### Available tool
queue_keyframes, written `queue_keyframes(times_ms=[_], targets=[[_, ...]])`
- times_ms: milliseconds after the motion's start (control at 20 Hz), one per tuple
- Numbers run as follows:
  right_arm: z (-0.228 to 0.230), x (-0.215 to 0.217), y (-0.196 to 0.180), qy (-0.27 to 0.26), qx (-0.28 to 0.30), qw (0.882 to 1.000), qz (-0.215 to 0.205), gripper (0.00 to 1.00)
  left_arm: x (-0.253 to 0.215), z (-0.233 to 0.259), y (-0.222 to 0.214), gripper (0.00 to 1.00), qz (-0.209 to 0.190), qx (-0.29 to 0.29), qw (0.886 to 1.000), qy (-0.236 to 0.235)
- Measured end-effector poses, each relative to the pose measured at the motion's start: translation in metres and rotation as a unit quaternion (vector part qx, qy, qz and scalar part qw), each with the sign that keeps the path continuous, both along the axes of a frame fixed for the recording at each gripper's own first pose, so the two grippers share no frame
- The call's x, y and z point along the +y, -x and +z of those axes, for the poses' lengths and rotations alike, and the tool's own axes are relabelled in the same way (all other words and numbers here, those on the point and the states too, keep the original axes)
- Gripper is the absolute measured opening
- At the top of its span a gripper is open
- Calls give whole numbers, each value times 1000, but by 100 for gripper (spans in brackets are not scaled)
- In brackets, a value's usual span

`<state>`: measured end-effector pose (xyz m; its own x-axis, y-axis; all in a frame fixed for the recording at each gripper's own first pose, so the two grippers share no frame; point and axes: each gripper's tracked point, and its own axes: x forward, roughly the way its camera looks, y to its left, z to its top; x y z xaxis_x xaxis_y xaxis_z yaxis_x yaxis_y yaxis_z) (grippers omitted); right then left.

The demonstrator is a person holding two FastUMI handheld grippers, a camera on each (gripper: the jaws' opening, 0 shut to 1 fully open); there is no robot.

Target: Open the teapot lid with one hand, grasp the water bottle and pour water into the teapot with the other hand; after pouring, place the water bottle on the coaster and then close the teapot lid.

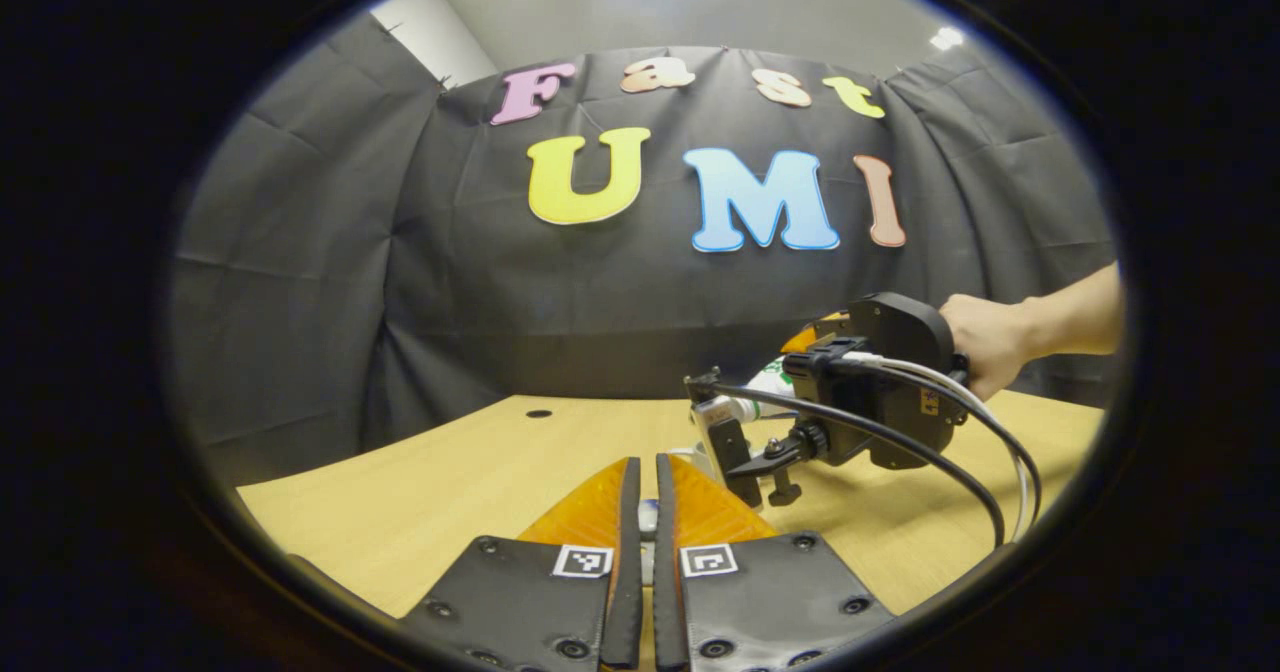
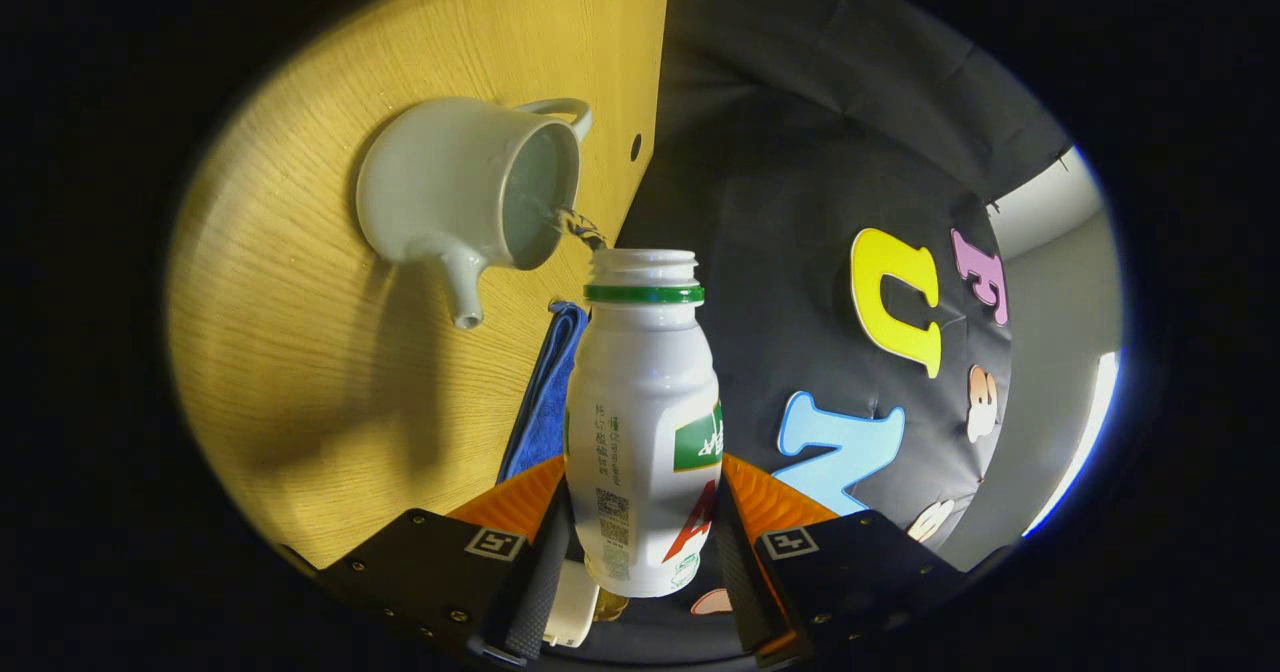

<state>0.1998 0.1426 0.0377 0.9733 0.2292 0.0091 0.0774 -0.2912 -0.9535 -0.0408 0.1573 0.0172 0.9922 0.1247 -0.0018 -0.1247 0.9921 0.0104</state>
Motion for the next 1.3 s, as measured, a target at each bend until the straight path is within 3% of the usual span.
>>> queue_keyframes(times_ms=[200,250,450,500,700,1300], targets=[[5,1,0,11,-10,1000,2,70,3,3,2,15,2,-4,1000,-6],[7,1,-2,13,-13,1000,4,70,3,2,1,11,3,-4,1000,-6],[17,2,-1,24,-25,999,9,70,1,1,1,11,2,-2,1000,-5],[20,2,2,28,-29,999,12,70,0,1,2,15,2,-3,1000,-6],[22,4,1,38,-33,999,14,70,1,1,1,11,2,-3,1000,-3],[7,11,2,84,-34,996,25,70,3,0,3,15,3,0,1000,-7]])
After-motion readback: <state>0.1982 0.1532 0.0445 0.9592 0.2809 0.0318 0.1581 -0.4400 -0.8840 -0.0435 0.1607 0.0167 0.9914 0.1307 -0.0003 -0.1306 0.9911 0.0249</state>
